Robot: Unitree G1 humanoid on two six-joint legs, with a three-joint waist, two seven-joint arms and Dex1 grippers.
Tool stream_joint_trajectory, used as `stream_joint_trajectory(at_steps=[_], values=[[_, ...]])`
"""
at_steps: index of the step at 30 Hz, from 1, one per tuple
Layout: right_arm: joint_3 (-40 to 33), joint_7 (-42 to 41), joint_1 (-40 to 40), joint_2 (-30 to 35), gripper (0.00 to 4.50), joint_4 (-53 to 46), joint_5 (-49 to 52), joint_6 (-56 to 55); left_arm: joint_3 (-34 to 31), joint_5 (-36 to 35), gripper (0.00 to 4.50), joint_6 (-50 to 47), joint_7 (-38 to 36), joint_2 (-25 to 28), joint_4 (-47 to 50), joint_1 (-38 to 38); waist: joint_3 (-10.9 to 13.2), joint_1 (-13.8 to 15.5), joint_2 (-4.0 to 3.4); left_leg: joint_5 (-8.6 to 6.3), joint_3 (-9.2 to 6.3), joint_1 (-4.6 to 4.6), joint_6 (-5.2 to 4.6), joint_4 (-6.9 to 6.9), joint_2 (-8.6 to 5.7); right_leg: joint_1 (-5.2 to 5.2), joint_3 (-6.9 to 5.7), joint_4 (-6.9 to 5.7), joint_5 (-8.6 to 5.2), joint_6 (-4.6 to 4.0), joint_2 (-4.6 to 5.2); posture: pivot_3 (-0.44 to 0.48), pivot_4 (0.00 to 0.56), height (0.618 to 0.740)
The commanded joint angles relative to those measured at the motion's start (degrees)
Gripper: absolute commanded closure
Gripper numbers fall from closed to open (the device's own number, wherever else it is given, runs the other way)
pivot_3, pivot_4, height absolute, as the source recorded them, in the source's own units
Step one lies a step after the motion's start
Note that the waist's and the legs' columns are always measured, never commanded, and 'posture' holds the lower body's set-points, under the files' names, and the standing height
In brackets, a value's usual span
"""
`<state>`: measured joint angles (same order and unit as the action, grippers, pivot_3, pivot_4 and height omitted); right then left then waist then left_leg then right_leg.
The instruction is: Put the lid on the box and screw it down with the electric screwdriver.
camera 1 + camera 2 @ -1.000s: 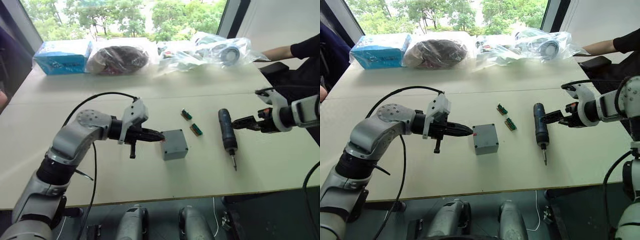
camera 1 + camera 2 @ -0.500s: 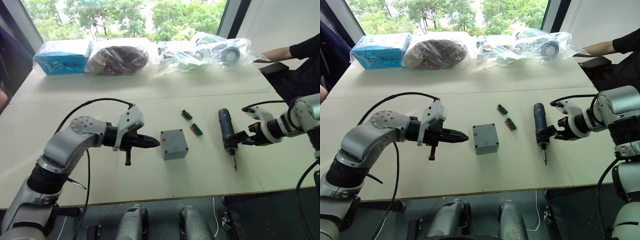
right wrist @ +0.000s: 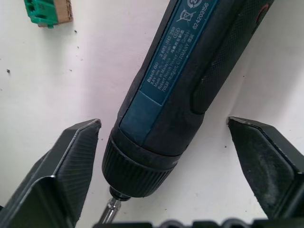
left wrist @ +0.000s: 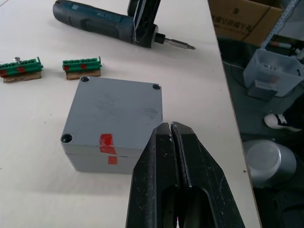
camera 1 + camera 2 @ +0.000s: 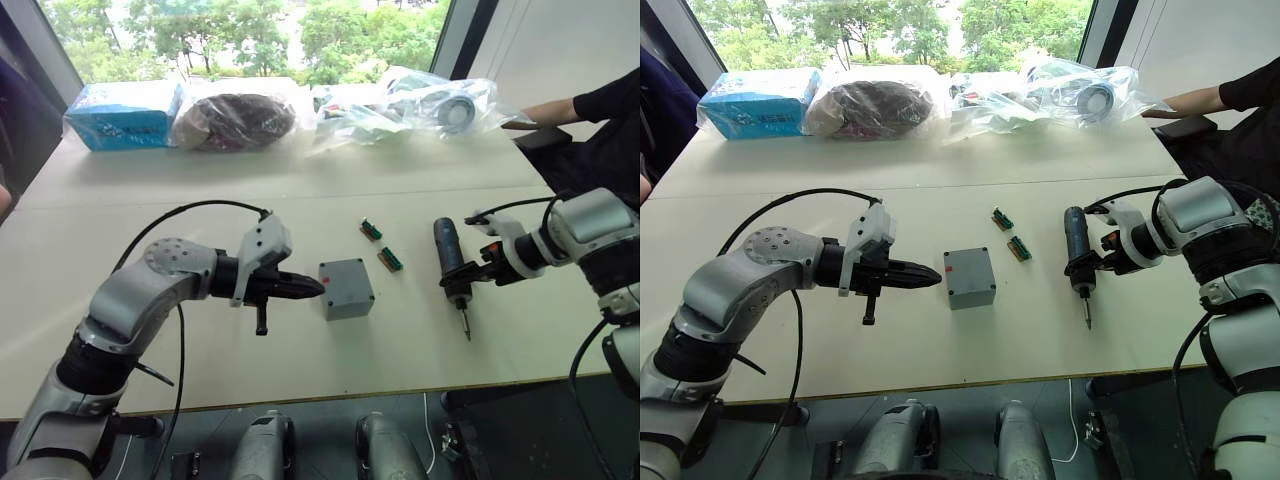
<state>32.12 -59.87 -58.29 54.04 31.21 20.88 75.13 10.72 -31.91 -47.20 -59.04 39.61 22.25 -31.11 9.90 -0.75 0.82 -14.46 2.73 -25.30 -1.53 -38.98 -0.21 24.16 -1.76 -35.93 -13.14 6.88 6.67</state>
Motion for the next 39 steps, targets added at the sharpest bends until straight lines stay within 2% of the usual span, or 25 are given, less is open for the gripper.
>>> stream_joint_trajectory(at_steps=[1,4,8,11,14,15,17,20,21,23,25,30,35,39], values=[[2.20,-0.98,1.44,-2.32,1.67,0.41,-3.32,-0.79,-0.65,-0.62,4.50,0.55,0.27,-0.42,0.86,-0.49,-0.05,0.05,0.08,0.00,-0.01,0.00,0.00,-0.01,0.00,-0.01,0.00,0.00,0.00,0.00,0.00,0.000,0.150,0.740],[-0.61,0.64,0.69,-3.87,2.68,1.46,-4.89,-0.05,-0.56,-0.40,4.50,0.94,0.01,-0.62,-0.14,-1.09,-0.10,-0.01,0.16,0.00,-0.03,0.00,0.01,0.00,0.00,0.00,-0.01,-0.02,0.00,0.00,0.00,0.000,0.150,0.740],[-8.90,4.74,-0.94,-4.90,2.72,2.67,-5.20,2.35,0.02,0.43,4.50,2.38,-1.15,-0.56,-2.30,-1.78,-0.10,-0.30,0.17,0.00,0.00,0.03,0.02,0.00,0.02,0.00,-0.02,-0.04,0.01,0.00,-0.03,0.000,0.150,0.740],[-15.52,8.85,-0.39,-3.73,2.72,-2.14,-5.43,1.30,0.39,1.00,4.50,3.52,-2.19,-0.60,-4.16,-2.51,0.05,-0.01,-0.07,0.02,0.03,-0.02,0.05,0.00,0.01,0.11,0.01,-0.08,0.01,0.00,-0.01,0.000,0.150,0.740],[-26.74,13.43,-0.20,-4.79,2.72,-9.59,-2.53,3.52,1.00,2.25,4.50,5.38,-3.58,-0.89,-7.55,-3.95,0.30,0.26,-0.50,0.02,0.07,-0.13,0.05,0.01,-0.04,0.23,0.04,-0.12,0.02,0.02,0.03,0.000,0.150,0.740],[-35.07,15.05,1.20,-7.25,2.72,-15.91,0.51,3.40,1.27,2.73,4.50,5.96,-3.81,-1.19,-8.76,-4.52,0.32,0.30,-0.52,0.03,0.06,-0.18,0.05,0.02,-0.04,0.28,0.04,-0.15,0.03,0.04,0.03,0.000,0.150,0.740],[-46.43,17.67,3.75,-11.55,2.72,-25.49,4.43,3.25,1.46,3.10,4.50,6.53,-4.04,-1.66,-10.06,-5.14,0.33,0.21,-0.53,0.03,0.04,-0.19,0.05,0.07,-0.04,0.30,0.00,-0.16,0.03,0.06,0.00,0.000,0.150,0.740],[-61.62,24.38,10.37,-24.34,2.72,-46.20,11.07,-5.22,1.51,3.40,4.50,7.15,-4.43,-2.18,-10.69,-4.93,0.33,0.19,-0.54,0.03,0.03,-0.17,0.05,0.16,0.00,0.32,-0.01,-0.16,0.02,0.07,-0.08,0.000,0.150,0.740],[-64.71,27.03,12.84,-29.27,2.72,-52.79,13.34,-6.73,2.09,3.91,4.50,7.49,-4.25,-2.84,-11.21,-5.11,0.33,0.23,-0.54,0.03,-0.01,-0.17,0.05,0.17,0.01,0.31,-0.01,-0.15,0.01,0.07,-0.13,0.000,0.150,0.740],[-67.76,31.41,15.63,-36.47,2.72,-59.89,17.68,-6.40,3.02,4.68,4.50,7.98,-4.14,-4.03,-12.16,-5.74,0.32,0.59,-0.54,0.04,-0.12,-0.17,0.08,0.20,0.05,0.28,-0.05,-0.16,-0.01,0.08,-0.17,0.000,0.150,0.740],[-68.28,34.59,17.09,-40.64,2.72,-62.87,20.52,-7.00,3.30,5.26,4.50,8.37,-4.60,-4.59,-13.04,-6.28,0.32,0.94,-0.54,0.07,-0.10,-0.14,0.12,0.14,0.04,0.21,-0.04,-0.19,0.00,0.08,-0.13,0.000,0.150,0.740],[-56.30,37.02,29.33,-48.15,2.72,-70.60,17.26,-19.34,5.92,8.61,4.50,11.67,-5.81,-7.28,-17.24,-9.80,0.32,1.36,-0.54,0.07,-0.07,-0.10,0.12,0.02,-0.05,0.13,0.00,-0.17,0.05,0.10,-0.04,0.000,0.150,0.740],[-45.03,37.69,37.35,-48.73,2.72,-69.39,9.63,-31.16,8.35,11.42,4.50,14.01,-6.89,-8.65,-19.33,-11.16,0.33,0.88,-0.59,0.07,-0.03,-0.08,0.12,0.04,-0.13,0.18,0.03,-0.22,0.05,0.11,-0.13,0.000,0.150,0.740],[-40.34,38.51,39.69,-48.27,2.72,-66.79,5.03,-38.84,10.66,14.33,4.50,16.01,-7.84,-8.80,-20.94,-10.90,0.34,0.59,-0.59,0.07,-0.05,-0.09,0.12,0.06,-0.10,0.20,0.03,-0.21,0.04,0.11,-0.21,0.000,0.150,0.740]])
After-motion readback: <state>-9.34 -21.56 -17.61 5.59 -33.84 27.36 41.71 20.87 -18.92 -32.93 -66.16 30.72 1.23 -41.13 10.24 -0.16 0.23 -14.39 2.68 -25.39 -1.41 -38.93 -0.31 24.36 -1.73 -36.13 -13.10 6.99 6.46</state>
